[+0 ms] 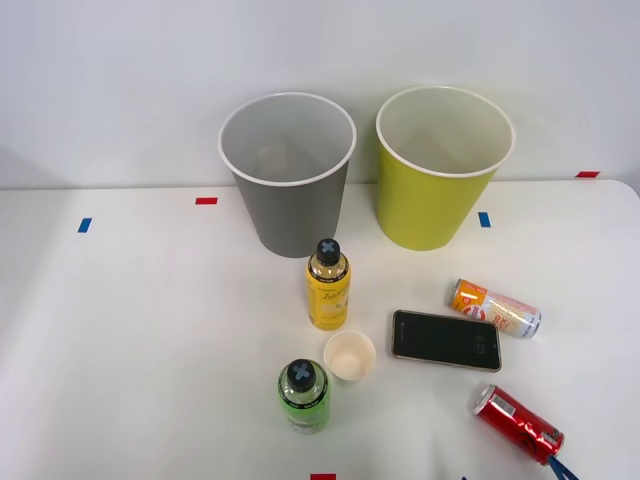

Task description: Put cans in the gray bin, plastic bottles in the light green bin

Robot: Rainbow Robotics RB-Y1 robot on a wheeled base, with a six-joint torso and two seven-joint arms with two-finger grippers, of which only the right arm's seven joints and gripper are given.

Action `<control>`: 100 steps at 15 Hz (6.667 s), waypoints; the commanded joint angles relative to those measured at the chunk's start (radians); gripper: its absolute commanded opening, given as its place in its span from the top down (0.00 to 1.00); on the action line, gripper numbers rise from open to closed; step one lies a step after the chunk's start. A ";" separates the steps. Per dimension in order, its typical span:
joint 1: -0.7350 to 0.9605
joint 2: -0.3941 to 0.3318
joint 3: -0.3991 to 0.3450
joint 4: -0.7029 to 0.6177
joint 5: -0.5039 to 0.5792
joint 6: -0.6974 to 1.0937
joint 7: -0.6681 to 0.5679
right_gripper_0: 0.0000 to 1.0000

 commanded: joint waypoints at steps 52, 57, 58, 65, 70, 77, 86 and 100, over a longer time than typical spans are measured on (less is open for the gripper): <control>-0.038 -0.014 -0.051 0.015 0.000 0.021 0.014 0.00; -0.005 -0.166 -0.109 -0.235 -0.026 0.316 0.011 0.00; 0.005 -0.189 -0.124 -0.287 -0.032 0.385 0.008 0.00; -0.014 -0.328 -0.268 -0.667 -0.057 1.060 -0.040 0.00; -0.101 -0.468 -0.193 -0.699 0.213 1.407 -0.333 0.00; -0.308 -0.563 -0.044 -0.699 0.213 1.617 -0.402 0.00; -0.449 -0.534 -0.032 -0.699 0.074 1.723 -0.373 0.00; -0.558 -0.517 0.018 -0.637 0.040 1.727 -0.333 0.00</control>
